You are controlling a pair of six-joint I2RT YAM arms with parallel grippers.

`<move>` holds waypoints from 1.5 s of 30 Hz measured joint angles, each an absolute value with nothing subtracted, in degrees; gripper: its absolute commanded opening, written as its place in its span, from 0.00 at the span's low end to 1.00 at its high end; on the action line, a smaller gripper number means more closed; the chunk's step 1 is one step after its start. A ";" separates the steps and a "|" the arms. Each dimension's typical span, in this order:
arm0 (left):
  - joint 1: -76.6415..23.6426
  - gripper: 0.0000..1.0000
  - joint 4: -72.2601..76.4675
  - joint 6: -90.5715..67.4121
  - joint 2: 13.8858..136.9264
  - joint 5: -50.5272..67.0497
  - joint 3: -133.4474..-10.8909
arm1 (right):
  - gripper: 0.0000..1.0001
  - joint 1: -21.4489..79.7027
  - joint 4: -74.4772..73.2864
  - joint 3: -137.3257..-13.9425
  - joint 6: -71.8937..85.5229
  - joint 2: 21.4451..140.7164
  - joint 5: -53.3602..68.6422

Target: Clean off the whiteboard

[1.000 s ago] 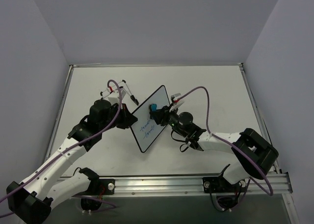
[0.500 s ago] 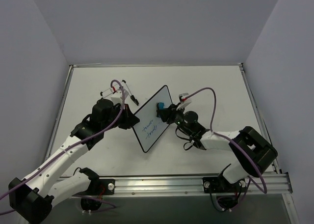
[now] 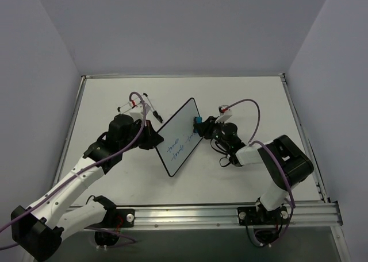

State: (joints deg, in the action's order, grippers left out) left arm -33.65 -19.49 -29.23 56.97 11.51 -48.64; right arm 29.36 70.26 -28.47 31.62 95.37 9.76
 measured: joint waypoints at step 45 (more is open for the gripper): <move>-33.32 0.02 -17.12 -29.30 58.87 10.46 -48.69 | 0.00 62.00 72.62 -26.28 29.85 84.40 -13.96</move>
State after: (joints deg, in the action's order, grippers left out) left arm -33.32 -17.12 -29.30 58.87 10.46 -48.69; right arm 62.00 72.62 -26.28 29.85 84.40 -13.96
